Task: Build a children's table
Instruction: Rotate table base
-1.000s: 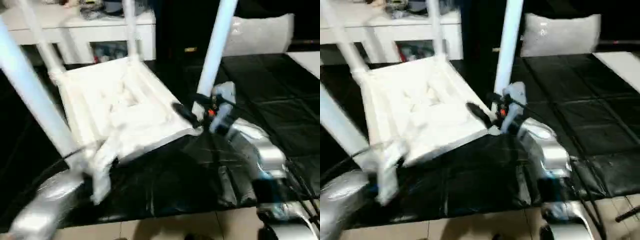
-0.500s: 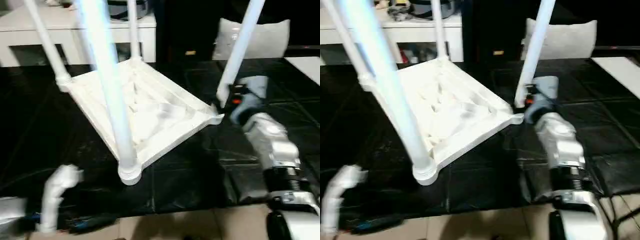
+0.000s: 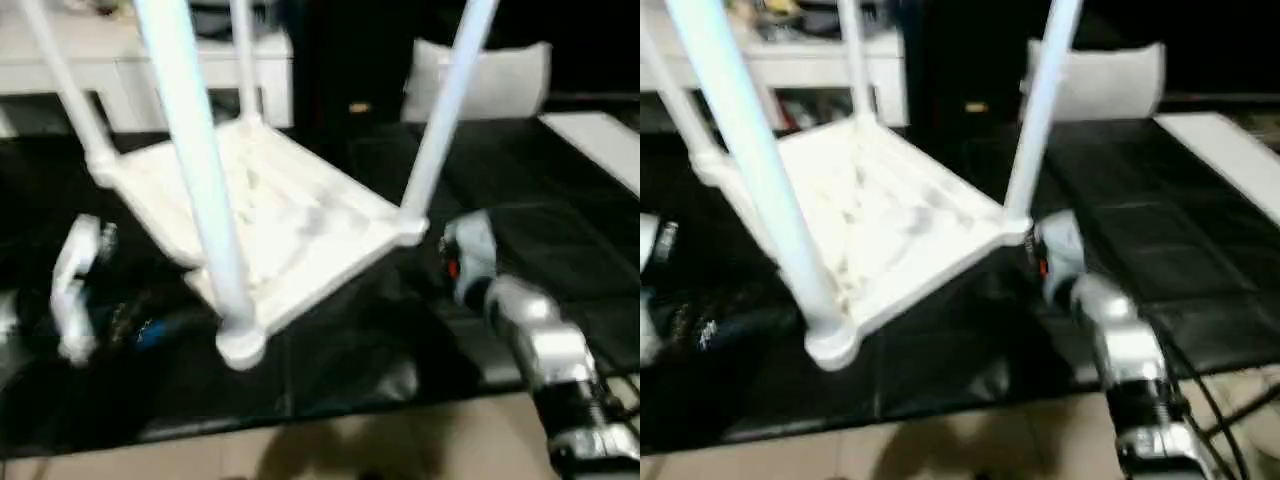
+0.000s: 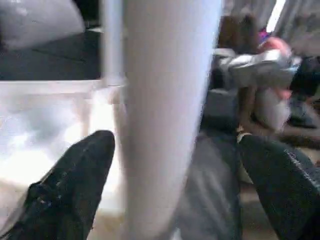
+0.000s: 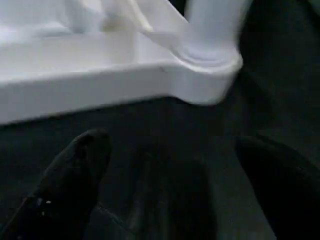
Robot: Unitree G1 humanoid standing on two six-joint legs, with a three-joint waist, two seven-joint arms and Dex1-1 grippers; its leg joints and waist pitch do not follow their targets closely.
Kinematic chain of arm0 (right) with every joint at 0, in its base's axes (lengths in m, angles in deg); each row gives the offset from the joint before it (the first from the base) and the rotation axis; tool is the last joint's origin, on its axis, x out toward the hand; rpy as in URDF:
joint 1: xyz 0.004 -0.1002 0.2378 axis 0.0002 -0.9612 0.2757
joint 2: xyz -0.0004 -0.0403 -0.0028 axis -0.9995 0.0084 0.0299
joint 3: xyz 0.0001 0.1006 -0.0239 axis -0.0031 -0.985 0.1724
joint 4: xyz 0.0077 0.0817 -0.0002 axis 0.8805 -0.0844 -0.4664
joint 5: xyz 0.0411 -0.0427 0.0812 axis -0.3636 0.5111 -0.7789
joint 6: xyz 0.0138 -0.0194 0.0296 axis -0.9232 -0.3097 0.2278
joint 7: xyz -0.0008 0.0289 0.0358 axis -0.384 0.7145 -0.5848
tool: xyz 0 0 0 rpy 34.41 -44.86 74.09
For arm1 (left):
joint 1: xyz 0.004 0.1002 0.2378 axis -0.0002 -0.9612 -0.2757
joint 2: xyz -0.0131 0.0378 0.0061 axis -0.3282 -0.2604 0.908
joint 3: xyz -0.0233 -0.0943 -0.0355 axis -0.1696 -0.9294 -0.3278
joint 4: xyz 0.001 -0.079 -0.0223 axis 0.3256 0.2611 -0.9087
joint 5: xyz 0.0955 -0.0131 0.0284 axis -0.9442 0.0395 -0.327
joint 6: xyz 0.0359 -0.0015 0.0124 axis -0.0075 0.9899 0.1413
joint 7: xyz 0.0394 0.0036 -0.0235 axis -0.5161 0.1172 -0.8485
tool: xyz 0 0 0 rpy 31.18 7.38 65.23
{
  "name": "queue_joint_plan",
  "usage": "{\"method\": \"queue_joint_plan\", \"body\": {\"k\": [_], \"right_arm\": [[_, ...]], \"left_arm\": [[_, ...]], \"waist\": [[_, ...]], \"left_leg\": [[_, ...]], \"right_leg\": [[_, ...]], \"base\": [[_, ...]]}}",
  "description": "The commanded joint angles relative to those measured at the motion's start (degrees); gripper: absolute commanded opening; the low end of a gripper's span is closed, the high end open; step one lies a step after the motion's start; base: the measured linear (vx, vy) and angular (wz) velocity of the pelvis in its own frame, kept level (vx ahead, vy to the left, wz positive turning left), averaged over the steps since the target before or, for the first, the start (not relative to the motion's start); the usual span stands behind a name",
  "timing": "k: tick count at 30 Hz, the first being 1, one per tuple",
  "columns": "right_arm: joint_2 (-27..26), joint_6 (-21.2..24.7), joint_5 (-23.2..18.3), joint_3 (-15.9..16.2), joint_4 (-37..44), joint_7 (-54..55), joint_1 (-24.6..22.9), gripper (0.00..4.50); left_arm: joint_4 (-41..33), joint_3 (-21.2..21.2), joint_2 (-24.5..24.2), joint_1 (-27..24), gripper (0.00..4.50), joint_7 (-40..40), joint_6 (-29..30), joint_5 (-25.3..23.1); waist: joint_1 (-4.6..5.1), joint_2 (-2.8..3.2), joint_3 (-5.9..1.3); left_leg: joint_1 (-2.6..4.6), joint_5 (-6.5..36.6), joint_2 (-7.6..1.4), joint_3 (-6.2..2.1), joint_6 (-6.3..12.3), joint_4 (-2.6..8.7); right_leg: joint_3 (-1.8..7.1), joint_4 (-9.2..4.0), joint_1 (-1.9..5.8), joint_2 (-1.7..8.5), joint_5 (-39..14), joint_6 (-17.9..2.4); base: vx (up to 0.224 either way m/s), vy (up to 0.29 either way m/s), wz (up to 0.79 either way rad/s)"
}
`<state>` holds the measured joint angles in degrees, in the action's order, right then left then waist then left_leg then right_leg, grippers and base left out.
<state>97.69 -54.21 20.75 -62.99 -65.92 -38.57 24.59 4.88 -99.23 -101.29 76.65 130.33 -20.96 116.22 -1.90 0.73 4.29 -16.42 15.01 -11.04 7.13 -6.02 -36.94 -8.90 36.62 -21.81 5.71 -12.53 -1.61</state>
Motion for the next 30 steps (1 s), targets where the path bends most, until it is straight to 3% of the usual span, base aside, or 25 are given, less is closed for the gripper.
{"method": "queue_joint_plan", "body": {"k": [1, 2, 3, 4, 5, 7, 8, 9, 11, 13, 15, 17, 18, 21, 24, 25, 27, 30], "right_arm": [[-0.28, 1.24, 0.5, 0.73, 0.42, 1.08, 0.47, 4.5], [-0.41, 1.07, 0.7, 1.14, 0.41, 1.01, 0.54, 4.5], [-1.03, 0.18, 0.68, 1.32, -0.12, 1.02, 1.05, 4.5], [-1.84, -1.13, 0.57, 1.41, -0.97, 0.84, 1.74, 4.5], [-2.66, -2.51, 0.33, 1.39, -1.81, 0.59, 2.48, 4.5], [-4.1, -3.77, 0.24, 1.67, -3.83, -0.35, 4.15, 4.5], [-4.76, -5.03, 1.05, 2.62, -5.59, -0.9, 5.42, 4.5], [-4.92, -5.12, 1.14, 2.76, -5.93, -0.91, 5.67, 4.5], [-5.67, -5.15, 1.35, 3.26, -7.06, -0.92, 6.73, 4.5], [-5.86, -5.04, 1.39, 3.5, -7.2, -0.93, 6.99, 4.5], [-6.11, -4.83, 1.43, 4.15, -7.11, -1.42, 7.12, 4.5], [-6.27, -4.96, 1.48, 4.25, -7.21, -1.78, 7.13, 4.5], [-6.43, -5.93, 1.67, 4.7, -7.34, -2.83, 7.0, 4.5], [-6.62, -6.68, 1.99, 4.82, -7.64, -3.27, 6.94, 4.5], [-6.78, -7.07, 2.4, 4.64, -8.1, -2.8, 7.17, 4.5], [-6.78, -7.14, 2.45, 4.65, -8.12, -2.71, 7.19, 4.5], [-7.01, -7.42, 2.34, 4.61, -8.08, -2.88, 7.33, 4.5], [-7.41, -7.66, 2.2, 5.0, -7.89, -4.06, 7.28, 4.5]], "left_arm": [[0.04, 1.66, -0.29, 1.81, 4.45, 0.53, 0.01, -0.35], [-0.24, 2.54, 0.17, 2.65, 4.45, 0.1, 0.53, -0.06], [-0.34, 3.9, 1.65, 3.96, 4.45, -0.95, 0.44, -0.41], [-0.25, 5.52, 3.2, 5.28, 4.45, -1.78, 0.02, -0.96], [0.1, 6.87, 4.73, 6.51, 4.45, -3.01, -0.17, -1.63], [0.26, 9.31, 7.56, 8.48, 4.45, -3.96, -0.53, -2.31], [-0.47, 11.16, 9.66, 9.52, 4.45, -4.32, -0.14, -2.08], [-0.89, 11.61, 9.98, 9.66, 4.45, -4.09, 0.27, -1.67], [-3.42, 14.12, 11.35, 10.13, 4.45, -2.93, 2.35, 0.5], [-4.31, 15.05, 11.88, 10.31, 4.45, -2.75, 3.05, 1.45], [-5.54, 16.72, 13.55, 10.83, 4.45, -2.86, 3.73, 2.65], [-5.8, 17.33, 14.34, 11.07, 4.45, -3.17, 3.84, 2.72], [-6.12, 18.87, 16.3, 11.92, 4.45, -3.72, 4.13, 2.87], [-5.77, 20.75, 19.43, 13.47, 4.45, -5.64, 3.72, 2.13], [-5.12, 22.73, 22.51, 14.84, 4.45, -6.88, 3.02, 1.63], [-5.11, 22.89, 22.84, 14.93, 4.45, -7.0, 3.01, 1.52], [-4.93, 24.03, 24.03, 15.39, 4.45, -7.06, 2.76, 1.12], [-4.35, 25.12, 26.09, 15.88, 4.45, -8.23, 1.91, 0.26]], "waist": [[0.23, -0.23, -3.12], [0.0, 1.12, -3.73], [-0.03, 1.57, -4.23], [-0.02, 1.14, -4.17], [0.13, 0.9, -3.73], [0.49, 0.69, -4.0], [0.2, 0.78, -4.39], [0.06, 0.47, -4.57], [0.11, 0.41, -4.59], [0.09, 0.26, -4.8], [-0.1, 0.08, -5.41], [-0.06, 0.02, -5.4], [0.07, -0.89, -5.14], [-0.22, -0.34, -4.82], [-0.2, -0.4, -4.69], [-0.14, -0.61, -4.79], [-0.08, -0.3, -4.81], [-0.09, -0.4, -4.89]], "left_leg": [[-1.89, 13.69, 1.0, 0.3, 1.53, 2.93], [-3.4, 13.75, -0.88, -1.01, 1.03, 5.22], [-3.0, 11.1, -1.66, -1.0, 0.88, 5.92], [-3.23, 9.44, -1.52, -0.7, 1.08, 6.08], [-3.08, 11.08, -1.21, 0.08, 1.1, 6.39], [-2.85, 12.06, -1.18, 0.31, 0.95, 6.23], [-3.09, 9.59, -1.42, 0.32, 1.3, 6.3], [-3.36, 6.21, -1.63, 0.41, 1.88, 6.35], [-3.44, 3.86, -1.64, 0.72, 1.93, 6.23], [-3.72, 2.73, -1.5, 0.75, 2.11, 6.14], [-4.26, -4.39, -1.27, 0.91, 3.59, 5.52], [-4.43, -5.27, -1.21, 1.0, 4.22, 5.36], [-4.52, -3.65, -1.17, 1.39, 4.49, 5.41], [-4.32, -0.76, -1.18, 1.5, 3.68, 5.49], [-4.35, 1.03, -1.12, 1.58, 3.05, 5.55], [-4.44, 1.06, -1.01, 1.63, 3.03, 5.48], [-4.44, 0.85, -1.02, 1.63, 3.16, 5.42], [-4.4, 0.74, -1.05, 1.69, 3.42, 5.34]], "right_leg": [[0.84, -10.74, 3.03, 5.08, -48.29, 6.35], [1.44, -9.02, 4.17, 4.41, -36.39, 3.86], [2.35, -7.92, 3.71, 3.84, -23.89, -1.2], [2.6, -7.53, 3.68, 3.41, -20.08, -3.14], [2.61, -7.53, 3.14, 2.82, -22.15, -5.66], [2.81, -7.51, 2.92, 2.93, -23.6, -6.11], [3.27, -7.1, 3.1, 3.03, -20.23, -7.28], [3.68, -6.48, 3.14, 2.99, -15.59, -8.79], [4.22, -5.82, 3.07, 2.84, -12.35, -10.71], [4.19, -5.7, 3.4, 2.82, -11.39, -10.78], [4.4, -4.62, 3.38, 2.57, -3.3, -12.38], [4.4, -4.5, 3.34, 2.55, -2.38, -12.77], [4.43, -5.02, 3.32, 2.54, -5.15, -12.21], [4.28, -5.7, 3.1, 2.51, -11.5, -10.07], [4.11, -6.26, 3.05, 2.4, -15.28, -8.09], [4.1, -6.35, 3.16, 2.39, -15.87, -7.3], [4.09, -6.4, 3.03, 2.32, -15.84, -6.86], [4.06, -6.58, 2.94, 2.18, -15.66, -6.57]], "base": [[0.101, 0.031, -0.23], [0.098, 0.022, -0.26], [0.05, 0.006, -0.02], [0.061, 0.023, -0.03], [0.0, 0.0, 0.0], [0.0, 0.0, 0.0], [0.0, 0.0, 0.0], [0.0, 0.0, 0.0], [0.064, -0.01, 0.03], [0.0, 0.0, 0.0], [0.0, 0.0, 0.0], [0.0, 0.0, 0.0], [0.0, 0.0, 0.0], [0.0, 0.0, 0.0], [0.0, 0.0, 0.0], [0.0, 0.0, 0.0], [0.0, 0.0, 0.0], [0.0, 0.0, 0.0]]}}
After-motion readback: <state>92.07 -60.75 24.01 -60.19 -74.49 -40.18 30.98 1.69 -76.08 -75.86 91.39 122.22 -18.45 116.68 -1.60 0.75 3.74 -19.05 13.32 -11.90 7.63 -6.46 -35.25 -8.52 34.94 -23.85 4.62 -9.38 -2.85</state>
